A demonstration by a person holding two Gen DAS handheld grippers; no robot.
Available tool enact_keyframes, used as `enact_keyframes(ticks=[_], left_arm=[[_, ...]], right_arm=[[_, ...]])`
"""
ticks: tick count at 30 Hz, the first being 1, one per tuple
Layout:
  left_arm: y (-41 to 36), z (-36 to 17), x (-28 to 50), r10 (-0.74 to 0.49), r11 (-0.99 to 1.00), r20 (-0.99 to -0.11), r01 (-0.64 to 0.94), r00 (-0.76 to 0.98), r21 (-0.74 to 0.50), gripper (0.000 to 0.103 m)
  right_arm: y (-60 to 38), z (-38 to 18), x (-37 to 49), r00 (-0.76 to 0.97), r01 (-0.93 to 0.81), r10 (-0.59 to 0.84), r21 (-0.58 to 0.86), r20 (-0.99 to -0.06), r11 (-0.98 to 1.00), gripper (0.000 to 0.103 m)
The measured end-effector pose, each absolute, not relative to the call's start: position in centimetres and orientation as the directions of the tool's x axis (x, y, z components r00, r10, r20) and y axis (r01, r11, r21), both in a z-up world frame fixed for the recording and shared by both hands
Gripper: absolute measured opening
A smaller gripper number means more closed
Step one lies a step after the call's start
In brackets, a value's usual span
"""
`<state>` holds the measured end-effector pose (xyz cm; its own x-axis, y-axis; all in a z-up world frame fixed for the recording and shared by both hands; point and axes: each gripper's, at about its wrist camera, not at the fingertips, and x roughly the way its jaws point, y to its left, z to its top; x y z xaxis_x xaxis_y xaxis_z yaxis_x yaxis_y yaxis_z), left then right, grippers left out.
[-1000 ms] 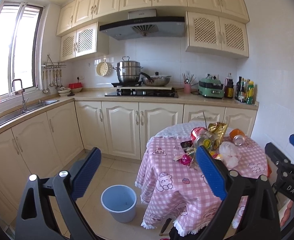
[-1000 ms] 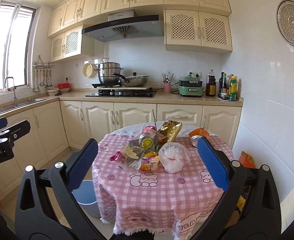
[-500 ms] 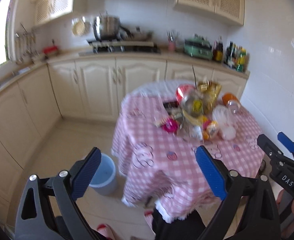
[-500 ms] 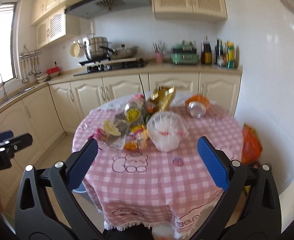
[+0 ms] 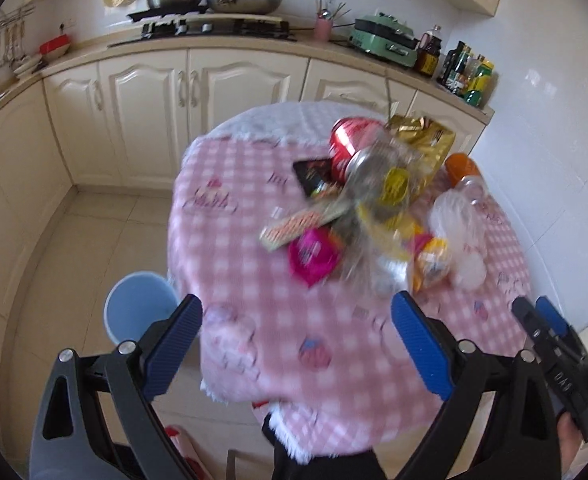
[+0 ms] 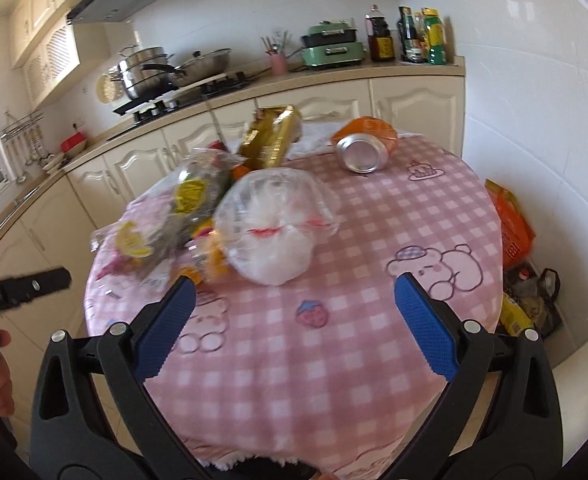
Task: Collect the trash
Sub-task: 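Grasp the clear wrapper with the left tool while the right tool grasps the white plastic bag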
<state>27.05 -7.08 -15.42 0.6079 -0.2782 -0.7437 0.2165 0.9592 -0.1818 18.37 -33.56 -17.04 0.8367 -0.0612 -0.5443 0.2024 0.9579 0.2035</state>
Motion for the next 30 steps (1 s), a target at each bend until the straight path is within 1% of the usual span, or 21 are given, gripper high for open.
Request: enact_keyframes(ticks=[4,7,10,13,14,15,16,17,18,19,20,22,23,24,28,30], left_arm=[[-9.5,-13.8,30.0,-0.304,0.949,-0.715,0.268,0.630,-0.166,0.093],[-11.7,-13.9,33.6,-0.303,0.943,-0.742,0.300,0.598,-0.143,0.093],[-13.2,-14.3,36.5,-0.315,0.935,-0.774,0.318,0.549,-0.156,0.093],[-14.7,-15.2,38.4,-0.280,0.935,-0.811,0.336,0.513,-0.110,0.093],[-15.0,-15.6,38.9,-0.270,0.936,-0.823,0.338,0.500,-0.102,0.087],[-15.4,-16.1,39.2,-0.266,0.934,-0.834,0.342,0.484,-0.099,0.078],[-15.5,-16.4,39.3,-0.270,0.932,-0.841,0.348,0.469,-0.105,0.056],[-15.6,-16.7,39.3,-0.286,0.926,-0.847,0.357,0.449,-0.123,0.044],[-15.6,-16.8,39.2,-0.297,0.922,-0.846,0.363,0.442,-0.134,0.040],[-15.8,-16.8,39.1,-0.298,0.920,-0.842,0.369,0.450,-0.128,0.034],[-15.8,-16.8,38.9,-0.293,0.921,-0.838,0.372,0.461,-0.117,0.023],[-15.8,-16.4,38.4,-0.302,0.921,-0.819,0.373,0.487,-0.117,0.009],[-15.6,-16.1,38.1,-0.319,0.918,-0.806,0.373,0.498,-0.133,0.005],[-15.5,-15.7,37.7,-0.337,0.915,-0.793,0.375,0.508,-0.149,0.004],[-15.0,-14.5,36.1,-0.364,0.910,-0.753,0.382,0.548,-0.162,0.002],[-14.8,-13.8,35.3,-0.386,0.905,-0.731,0.384,0.562,-0.183,0.002]], right_arm=[[-35.0,-16.8,19.8,0.841,0.226,-0.084,0.206,-0.534,0.952,0.097],[-35.5,-16.7,20.8,0.844,0.236,-0.093,0.209,-0.527,0.949,0.097],[-35.9,-16.9,21.9,0.844,0.232,-0.082,0.223,-0.531,0.947,0.097],[-36.0,-17.4,22.9,0.837,0.228,-0.071,0.227,-0.543,0.947,0.097],[-36.0,-17.5,23.2,0.835,0.226,-0.067,0.230,-0.547,0.947,0.097],[-36.0,-17.6,23.5,0.832,0.225,-0.061,0.234,-0.551,0.946,0.097],[-36.1,-17.8,23.9,0.830,0.223,-0.056,0.238,-0.556,0.945,0.097],[-36.2,-18.0,24.2,0.828,0.222,-0.053,0.241,-0.558,0.945,0.097],[-36.2,-18.1,24.5,0.827,0.222,-0.051,0.242,-0.560,0.945,0.097],[-36.2,-18.2,24.9,0.825,0.222,-0.049,0.243,-0.563,0.944,0.097],[-36.2,-18.3,25.1,0.824,0.221,-0.046,0.245,-0.565,0.944,0.097],[-36.2,-18.4,25.7,0.824,0.219,-0.037,0.258,-0.565,0.941,0.097],[-36.2,-18.5,25.9,0.823,0.218,-0.033,0.262,-0.566,0.940,0.097],[-36.2,-18.5,26.2,0.824,0.216,-0.026,0.271,-0.566,0.938,0.097],[-36.4,-18.8,27.4,0.815,0.219,0.001,0.309,-0.580,0.925,0.097],[-36.6,-19.3,28.2,0.797,0.223,0.028,0.337,-0.603,0.915,0.097]])
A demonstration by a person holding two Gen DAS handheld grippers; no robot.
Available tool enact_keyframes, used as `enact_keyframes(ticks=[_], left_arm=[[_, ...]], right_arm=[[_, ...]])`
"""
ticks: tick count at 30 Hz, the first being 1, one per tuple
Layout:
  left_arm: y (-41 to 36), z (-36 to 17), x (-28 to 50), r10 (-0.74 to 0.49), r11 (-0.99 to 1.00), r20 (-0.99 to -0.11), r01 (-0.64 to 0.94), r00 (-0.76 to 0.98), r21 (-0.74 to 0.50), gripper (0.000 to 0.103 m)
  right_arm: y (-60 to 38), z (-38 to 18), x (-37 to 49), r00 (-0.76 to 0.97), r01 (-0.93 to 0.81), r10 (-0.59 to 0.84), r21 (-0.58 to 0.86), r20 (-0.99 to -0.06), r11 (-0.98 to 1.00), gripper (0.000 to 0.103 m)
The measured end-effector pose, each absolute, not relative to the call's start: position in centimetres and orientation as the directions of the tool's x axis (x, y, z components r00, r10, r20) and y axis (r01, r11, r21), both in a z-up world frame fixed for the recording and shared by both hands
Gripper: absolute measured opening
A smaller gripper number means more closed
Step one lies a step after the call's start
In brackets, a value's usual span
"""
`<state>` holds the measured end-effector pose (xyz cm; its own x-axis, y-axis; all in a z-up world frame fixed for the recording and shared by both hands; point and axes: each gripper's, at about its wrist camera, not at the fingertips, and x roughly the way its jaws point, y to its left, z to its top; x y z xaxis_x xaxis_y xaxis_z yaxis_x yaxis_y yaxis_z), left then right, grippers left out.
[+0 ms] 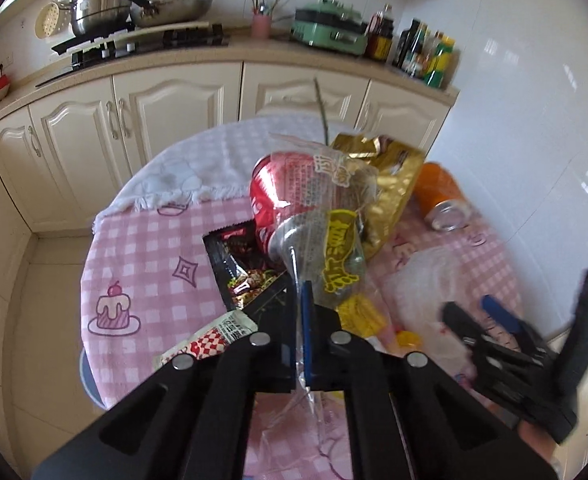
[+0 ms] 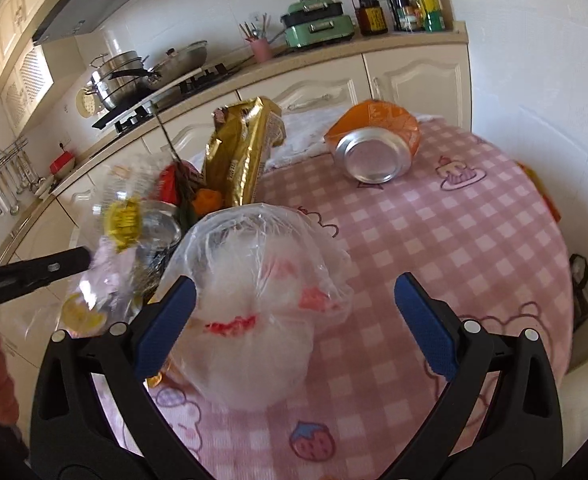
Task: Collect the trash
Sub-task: 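Grasp the clear wrapper with the left tool while the right tool grasps the white plastic bag, then carry both items over the blue bin and open both tools to drop them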
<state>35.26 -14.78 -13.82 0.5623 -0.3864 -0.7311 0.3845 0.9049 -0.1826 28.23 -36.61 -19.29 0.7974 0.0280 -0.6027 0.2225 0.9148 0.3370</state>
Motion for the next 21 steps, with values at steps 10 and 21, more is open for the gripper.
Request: enact_keyframes(ticks=[10,21], left_arm=[[-13.7,-11.4,31.6,-0.403,0.903,-0.655,0.395,0.639,-0.171,0.002],[-9.5,-9.0,27.6,-0.479,0.875,-0.571,0.415,0.667,-0.248,0.002]], right_arm=[[-36.4,-20.5,29.7,0.763,0.170,0.148,0.417,-0.629,0.893,0.056],[-33.7,-14.1,24.0,0.880,0.148,0.018,0.310,-0.475,0.939,0.034]])
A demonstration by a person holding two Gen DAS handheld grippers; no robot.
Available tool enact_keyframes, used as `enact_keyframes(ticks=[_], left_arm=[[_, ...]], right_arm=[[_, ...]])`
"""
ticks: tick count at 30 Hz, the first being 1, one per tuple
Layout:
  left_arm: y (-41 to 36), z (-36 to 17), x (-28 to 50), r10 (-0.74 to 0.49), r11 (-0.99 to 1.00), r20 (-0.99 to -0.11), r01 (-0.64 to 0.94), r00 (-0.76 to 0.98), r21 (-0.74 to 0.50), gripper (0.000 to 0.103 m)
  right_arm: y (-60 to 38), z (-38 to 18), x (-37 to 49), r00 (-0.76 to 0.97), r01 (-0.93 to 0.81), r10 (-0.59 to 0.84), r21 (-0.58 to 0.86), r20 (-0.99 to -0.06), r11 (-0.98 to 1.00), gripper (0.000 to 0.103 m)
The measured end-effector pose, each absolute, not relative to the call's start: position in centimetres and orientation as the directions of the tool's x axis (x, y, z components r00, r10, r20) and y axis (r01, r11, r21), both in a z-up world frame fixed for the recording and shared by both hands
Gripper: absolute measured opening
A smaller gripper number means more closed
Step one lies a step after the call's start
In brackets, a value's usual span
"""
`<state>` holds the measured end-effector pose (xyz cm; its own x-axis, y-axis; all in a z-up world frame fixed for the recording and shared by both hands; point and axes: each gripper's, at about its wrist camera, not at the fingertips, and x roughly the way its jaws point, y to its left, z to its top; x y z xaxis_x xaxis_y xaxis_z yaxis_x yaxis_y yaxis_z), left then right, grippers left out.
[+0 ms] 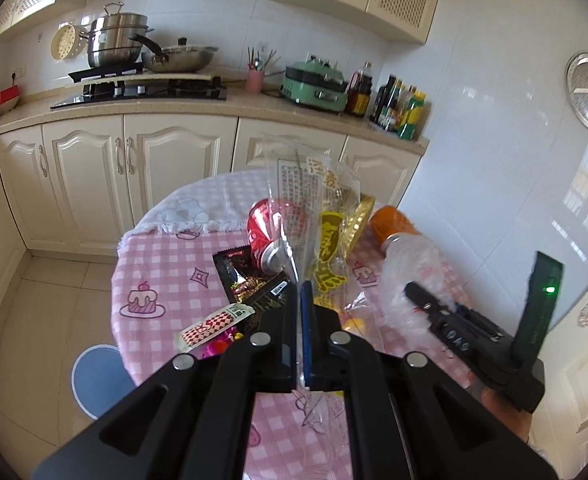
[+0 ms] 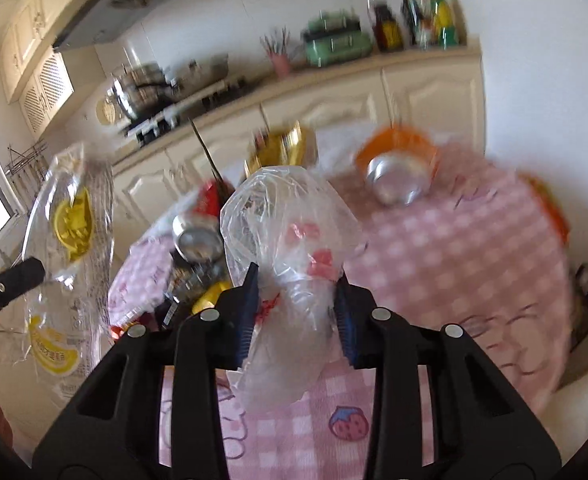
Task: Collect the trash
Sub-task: 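Carry both items over the blue bin and open both tools to drop them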
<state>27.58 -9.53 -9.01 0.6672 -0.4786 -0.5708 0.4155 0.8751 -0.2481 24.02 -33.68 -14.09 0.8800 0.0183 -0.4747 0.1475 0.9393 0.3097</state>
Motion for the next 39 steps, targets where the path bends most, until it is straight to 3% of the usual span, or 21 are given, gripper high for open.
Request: enact_keyframes(ticks=[7,15,20,24,32,39], left_arm=[[-2.2,-6.9,23.8,-0.443,0.896,-0.496,0.350,0.747,-0.273,0.002],[10.0,-8.3,20.9,-0.208,0.963,-0.520,0.081,0.828,-0.257,0.002],[17.2,-13.5,22.1,-0.086,0.956,-0.627,-0.113,0.774,-0.271,0.002],[20.6,-20.1,25.6,-0.070,0.939,-0.739,-0.206,0.670,-0.276,0.002],[23.0,-33.6,34.3,-0.126,0.926,-0.866,-0.256,0.485,-0.278,0.002],[23.5,-40.1,43.3,-0.137,0.933,-0.904,-0.254,0.404,-0.255,0.002]], right_arm=[[-26.1,-9.0,22.3,0.908,-0.065,0.174,0.281,-0.382,0.957,0.034],[-11.0,-10.1,25.1,0.783,-0.370,0.444,0.248,-0.436,0.895,0.034],[-2.2,-14.8,28.3,0.668,-0.469,0.512,0.229,-0.539,0.853,0.034],[3.1,-20.8,32.0,0.574,-0.499,0.494,0.200,-0.653,0.843,0.034],[8.9,-33.7,40.2,0.414,-0.469,0.378,0.162,-0.828,0.868,0.034],[9.7,-41.0,47.1,0.356,-0.397,0.303,0.151,-0.884,0.905,0.035]])
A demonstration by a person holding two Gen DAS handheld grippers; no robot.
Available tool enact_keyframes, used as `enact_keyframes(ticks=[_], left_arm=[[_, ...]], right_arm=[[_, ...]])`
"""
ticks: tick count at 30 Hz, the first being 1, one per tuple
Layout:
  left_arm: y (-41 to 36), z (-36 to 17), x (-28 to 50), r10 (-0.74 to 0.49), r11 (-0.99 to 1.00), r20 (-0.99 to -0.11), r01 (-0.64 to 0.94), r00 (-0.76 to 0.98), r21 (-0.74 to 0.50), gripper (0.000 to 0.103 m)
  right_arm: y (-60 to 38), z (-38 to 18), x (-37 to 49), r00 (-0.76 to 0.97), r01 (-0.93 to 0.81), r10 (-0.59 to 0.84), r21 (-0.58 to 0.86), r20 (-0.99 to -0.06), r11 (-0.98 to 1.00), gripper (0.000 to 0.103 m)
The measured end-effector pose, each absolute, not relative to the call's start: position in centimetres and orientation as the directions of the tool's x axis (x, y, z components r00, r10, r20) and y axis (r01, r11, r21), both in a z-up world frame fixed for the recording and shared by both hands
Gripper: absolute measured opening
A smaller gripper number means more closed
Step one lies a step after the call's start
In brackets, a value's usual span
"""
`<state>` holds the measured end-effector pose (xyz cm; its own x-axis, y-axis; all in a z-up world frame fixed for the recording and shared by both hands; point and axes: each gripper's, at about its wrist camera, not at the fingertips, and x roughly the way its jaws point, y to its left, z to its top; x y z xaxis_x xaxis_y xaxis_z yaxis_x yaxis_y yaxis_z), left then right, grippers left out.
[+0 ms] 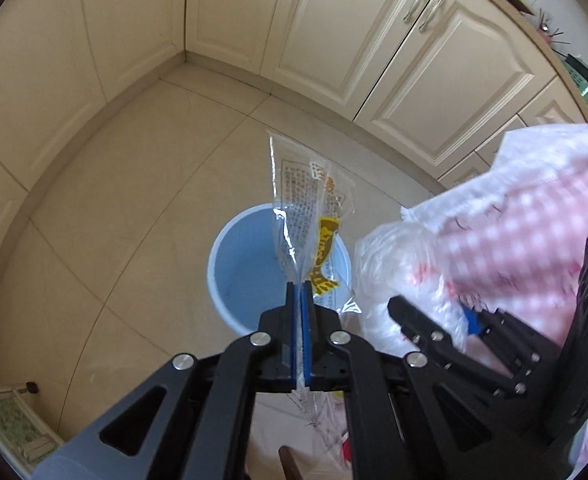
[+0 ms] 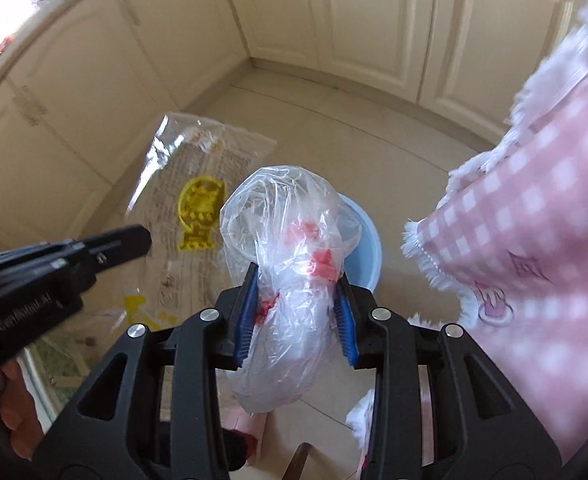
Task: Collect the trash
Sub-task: 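Carry both items over the blue bin and open both tools to drop them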
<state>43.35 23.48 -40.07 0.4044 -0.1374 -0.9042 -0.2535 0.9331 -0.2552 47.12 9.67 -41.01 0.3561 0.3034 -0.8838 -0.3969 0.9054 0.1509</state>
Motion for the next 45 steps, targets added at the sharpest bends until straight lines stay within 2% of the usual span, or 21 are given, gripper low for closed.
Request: enact_keyframes(ticks=[3,6,8,9,13,19,26,29,31,33,37,45], left_arm=[[23.4,-42.2,45.6,-0.140,0.937,-0.913,-0.248,0.383,-0.247,0.002],[23.4,-44.0,47.6,-0.160,0.934,-0.919,-0.247,0.360,-0.260,0.012],[23.9,-45.0,48.1,-0.153,0.928,-0.921,-0.269,0.358,-0.259,0.049],[24.4,-45.3,48.1,-0.141,0.925,-0.919,-0.282,0.369,-0.255,0.054],[25.4,-46.5,48.6,-0.165,0.907,-0.924,-0.315,0.344,-0.279,0.055],[27.3,-46.9,46.8,-0.113,0.893,-0.934,-0.377,0.339,-0.245,0.055],[29.2,-46.1,44.4,-0.082,0.871,-0.934,-0.430,0.349,-0.237,0.055],[29.4,-44.9,43.6,-0.071,0.868,-0.926,-0.434,0.371,-0.241,0.056],[29.5,-44.0,43.2,-0.067,0.868,-0.920,-0.432,0.387,-0.245,0.057],[29.4,-42.9,42.7,-0.063,0.867,-0.914,-0.431,0.402,-0.249,0.058],[29.2,-40.5,41.8,-0.053,0.872,-0.899,-0.418,0.435,-0.253,0.060],[28.4,-34.5,38.6,0.000,0.876,-0.859,-0.414,0.512,-0.247,0.060]], right_arm=[[9.9,-42.7,49.3,0.363,-0.372,0.277,0.134,-0.890,0.918,0.035],[9.9,-43.8,50.7,0.365,-0.346,0.266,0.135,-0.892,0.928,0.035],[9.9,-44.4,51.5,0.366,-0.331,0.260,0.136,-0.894,0.934,0.035],[9.9,-44.7,51.6,0.365,-0.324,0.258,0.138,-0.894,0.936,0.035],[9.8,-45.4,50.7,0.347,-0.313,0.260,0.151,-0.901,0.938,0.036],[10.5,-46.6,50.9,0.324,-0.315,0.269,0.165,-0.907,0.935,0.036],[11.9,-45.1,51.1,0.340,-0.334,0.299,0.182,-0.892,0.925,0.039],[12.4,-43.9,50.9,0.356,-0.336,0.318,0.197,-0.879,0.921,0.045],[12.6,-43.0,50.8,0.379,-0.332,0.315,0.189,-0.870,0.924,0.058],[12.7,-42.2,50.9,0.390,-0.324,0.315,0.191,-0.865,0.927,0.063],[12.7,-40.2,50.5,0.435,-0.318,0.312,0.180,-0.844,0.931,0.067],[11.8,-34.5,47.0,0.505,-0.356,0.324,0.149,-0.800,0.923,0.068]])
